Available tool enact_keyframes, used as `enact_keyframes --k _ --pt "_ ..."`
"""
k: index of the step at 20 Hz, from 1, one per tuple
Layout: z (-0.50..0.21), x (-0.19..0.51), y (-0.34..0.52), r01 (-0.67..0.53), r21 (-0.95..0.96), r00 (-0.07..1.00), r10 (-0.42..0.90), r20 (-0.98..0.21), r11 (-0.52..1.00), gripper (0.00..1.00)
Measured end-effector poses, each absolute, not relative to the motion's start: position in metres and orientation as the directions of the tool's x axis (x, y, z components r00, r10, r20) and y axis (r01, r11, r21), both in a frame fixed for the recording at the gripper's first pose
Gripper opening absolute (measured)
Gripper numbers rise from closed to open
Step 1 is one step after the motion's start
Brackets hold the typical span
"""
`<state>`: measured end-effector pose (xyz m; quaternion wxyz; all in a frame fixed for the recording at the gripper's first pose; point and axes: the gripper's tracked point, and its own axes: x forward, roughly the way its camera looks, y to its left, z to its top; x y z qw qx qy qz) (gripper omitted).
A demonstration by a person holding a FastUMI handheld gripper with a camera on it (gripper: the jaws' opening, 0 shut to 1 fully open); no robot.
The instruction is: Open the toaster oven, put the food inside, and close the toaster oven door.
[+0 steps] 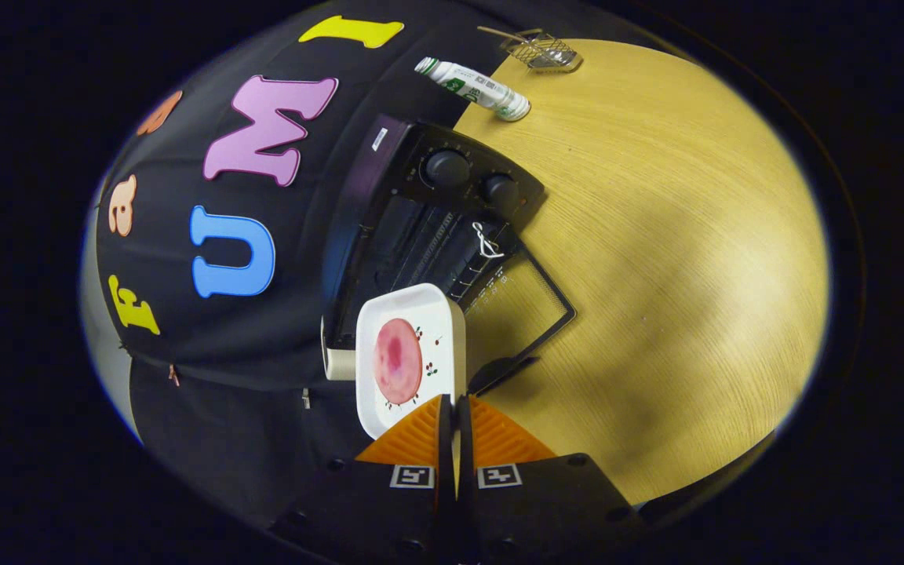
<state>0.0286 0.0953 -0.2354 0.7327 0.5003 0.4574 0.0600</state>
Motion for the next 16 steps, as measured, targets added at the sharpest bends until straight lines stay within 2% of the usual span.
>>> enact_keyframes --k 8,16 --pt "-0.273 0.092 0.118 0.460 0.784 0.571 0.537 -0.621 0.417 0.05" --pt "-0.286 0.162 0.130 0.494 0.804 0.671 0.442 -0.595 0.331 0.06"
